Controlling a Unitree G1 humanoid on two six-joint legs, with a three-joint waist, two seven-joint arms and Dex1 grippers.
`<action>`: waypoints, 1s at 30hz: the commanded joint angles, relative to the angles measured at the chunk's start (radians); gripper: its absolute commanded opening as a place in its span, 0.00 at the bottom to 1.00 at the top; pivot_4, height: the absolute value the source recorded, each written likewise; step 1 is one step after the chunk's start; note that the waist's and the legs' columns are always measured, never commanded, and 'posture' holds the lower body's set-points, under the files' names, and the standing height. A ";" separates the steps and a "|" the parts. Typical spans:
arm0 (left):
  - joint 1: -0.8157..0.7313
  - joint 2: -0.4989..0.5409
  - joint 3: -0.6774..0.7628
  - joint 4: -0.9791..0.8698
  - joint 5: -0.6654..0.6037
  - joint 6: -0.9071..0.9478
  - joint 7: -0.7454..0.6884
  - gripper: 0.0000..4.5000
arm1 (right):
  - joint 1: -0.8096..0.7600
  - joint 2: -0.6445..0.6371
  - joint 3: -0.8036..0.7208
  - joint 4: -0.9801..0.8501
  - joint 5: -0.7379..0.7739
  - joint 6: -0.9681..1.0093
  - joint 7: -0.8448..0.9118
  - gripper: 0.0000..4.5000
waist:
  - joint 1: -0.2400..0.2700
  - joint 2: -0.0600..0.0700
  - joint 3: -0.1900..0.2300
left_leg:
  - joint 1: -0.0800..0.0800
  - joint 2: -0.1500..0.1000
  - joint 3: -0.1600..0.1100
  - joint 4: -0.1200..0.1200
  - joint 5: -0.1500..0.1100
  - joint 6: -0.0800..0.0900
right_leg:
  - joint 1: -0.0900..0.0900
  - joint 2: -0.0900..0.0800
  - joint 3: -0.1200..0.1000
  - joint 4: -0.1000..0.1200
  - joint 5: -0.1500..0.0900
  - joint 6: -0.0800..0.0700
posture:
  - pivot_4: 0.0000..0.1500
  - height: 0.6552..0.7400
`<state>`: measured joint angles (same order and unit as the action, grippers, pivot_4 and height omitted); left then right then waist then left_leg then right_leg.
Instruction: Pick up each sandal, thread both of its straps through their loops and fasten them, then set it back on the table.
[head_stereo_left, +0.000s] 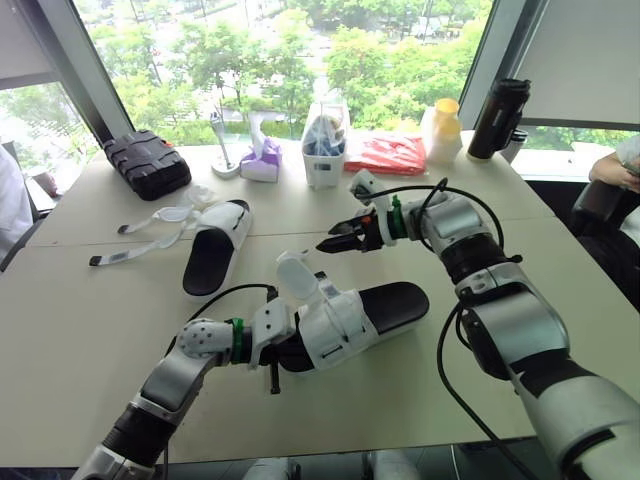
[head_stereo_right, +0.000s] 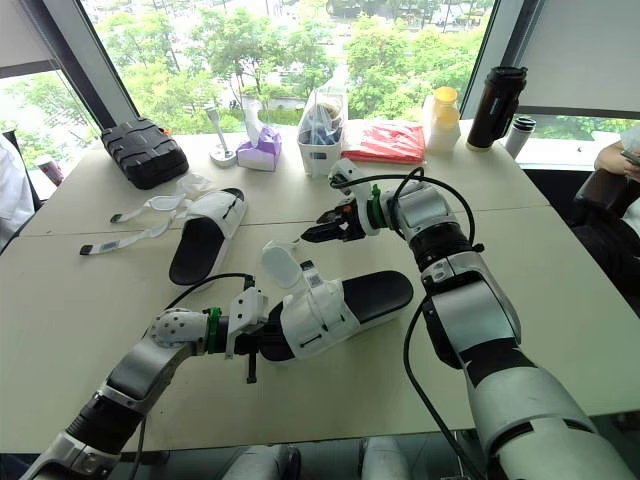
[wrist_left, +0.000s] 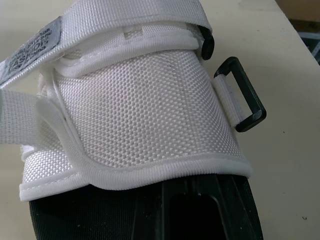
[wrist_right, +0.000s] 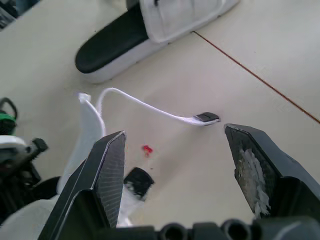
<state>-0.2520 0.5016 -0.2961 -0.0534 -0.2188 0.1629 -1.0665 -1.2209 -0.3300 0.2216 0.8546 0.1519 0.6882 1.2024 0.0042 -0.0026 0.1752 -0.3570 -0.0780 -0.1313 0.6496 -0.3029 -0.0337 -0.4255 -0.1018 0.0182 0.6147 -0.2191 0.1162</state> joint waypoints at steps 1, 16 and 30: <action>0.027 0.013 -0.050 0.058 0.048 0.028 -0.008 0.00 | -0.027 0.014 0.009 -0.079 0.025 0.071 0.067 0.75 | 0.000 0.000 0.000 | 0.000 0.000 0.000 0.000 0.000 0.000 | 0.000 0.000 0.000 0.000 0.000 0.000 | 1.00 1.00; 0.033 0.013 -0.049 0.053 0.050 0.028 0.002 0.00 | -0.013 0.126 0.134 -0.013 -0.008 0.113 0.191 0.75 | -0.006 0.000 0.000 | 0.000 0.000 0.000 0.000 0.000 0.000 | 0.000 0.000 0.000 0.001 0.000 0.000 | 1.00 1.00; 0.046 0.017 -0.037 0.040 0.049 0.030 0.017 0.00 | -0.175 0.311 -0.052 0.334 0.013 0.060 0.078 0.75 | -0.016 0.001 -0.001 | 0.000 -0.001 -0.002 0.000 0.000 -0.001 | -0.001 0.000 0.000 0.002 0.000 0.000 | 1.00 1.00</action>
<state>-0.2404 0.5111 -0.2868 -0.0608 -0.2188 0.1624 -1.0595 -1.3532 -0.0336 0.2145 1.1771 0.1426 0.7597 1.3025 -0.0119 -0.0018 0.1745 -0.3568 -0.0788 -0.1330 0.6496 -0.3027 -0.0342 -0.4262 -0.1018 0.0182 0.6166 -0.2190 0.1159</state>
